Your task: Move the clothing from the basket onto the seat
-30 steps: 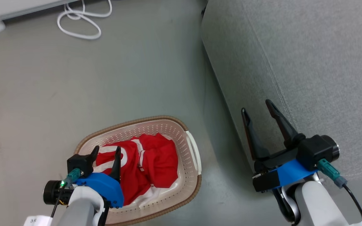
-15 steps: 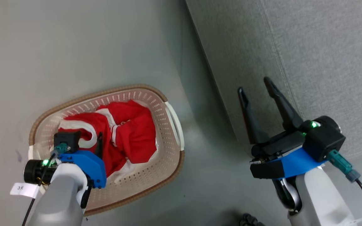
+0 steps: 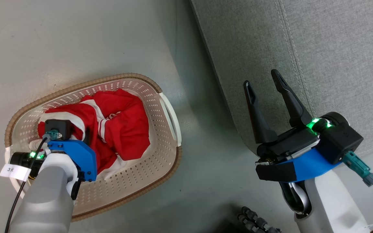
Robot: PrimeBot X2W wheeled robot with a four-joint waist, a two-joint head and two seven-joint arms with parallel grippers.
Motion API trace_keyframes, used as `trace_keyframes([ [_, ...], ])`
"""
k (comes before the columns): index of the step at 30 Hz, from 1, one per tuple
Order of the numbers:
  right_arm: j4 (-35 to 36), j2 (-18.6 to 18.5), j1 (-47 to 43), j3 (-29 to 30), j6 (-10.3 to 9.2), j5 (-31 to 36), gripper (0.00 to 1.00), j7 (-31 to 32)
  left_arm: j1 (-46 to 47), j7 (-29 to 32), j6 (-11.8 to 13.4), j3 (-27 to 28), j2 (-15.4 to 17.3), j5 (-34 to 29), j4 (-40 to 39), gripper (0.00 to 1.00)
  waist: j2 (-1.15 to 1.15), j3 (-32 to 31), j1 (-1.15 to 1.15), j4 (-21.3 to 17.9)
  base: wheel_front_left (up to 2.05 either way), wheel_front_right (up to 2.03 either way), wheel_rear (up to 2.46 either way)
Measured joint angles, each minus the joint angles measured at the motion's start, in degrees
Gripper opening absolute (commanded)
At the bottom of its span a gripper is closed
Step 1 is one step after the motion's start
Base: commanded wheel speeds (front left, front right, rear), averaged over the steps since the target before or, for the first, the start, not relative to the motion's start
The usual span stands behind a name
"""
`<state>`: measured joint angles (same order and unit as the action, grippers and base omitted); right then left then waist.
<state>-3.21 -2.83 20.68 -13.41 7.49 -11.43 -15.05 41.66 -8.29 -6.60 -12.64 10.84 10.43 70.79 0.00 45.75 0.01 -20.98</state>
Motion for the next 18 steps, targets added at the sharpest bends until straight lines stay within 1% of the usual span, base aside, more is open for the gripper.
trace_keyframes([
  [13, -0.6, 0.0, 0.3, 0.0, 0.00, -0.3, 1.00, 0.0, 0.7, 0.7, 0.2, -0.7, -0.7, 1.4, 1.6, 0.00, 0.00, -1.3, 0.00, 0.9, 0.00, 0.00, 0.00],
  [18, -1.3, 0.0, 0.4, 0.5, 0.00, 0.3, 1.00, 0.0, 0.9, 0.3, -0.1, -0.8, -2.4, 2.8, 1.8, 0.00, 0.00, -3.2, 0.00, 2.5, 0.00, 0.00, 0.00],
])
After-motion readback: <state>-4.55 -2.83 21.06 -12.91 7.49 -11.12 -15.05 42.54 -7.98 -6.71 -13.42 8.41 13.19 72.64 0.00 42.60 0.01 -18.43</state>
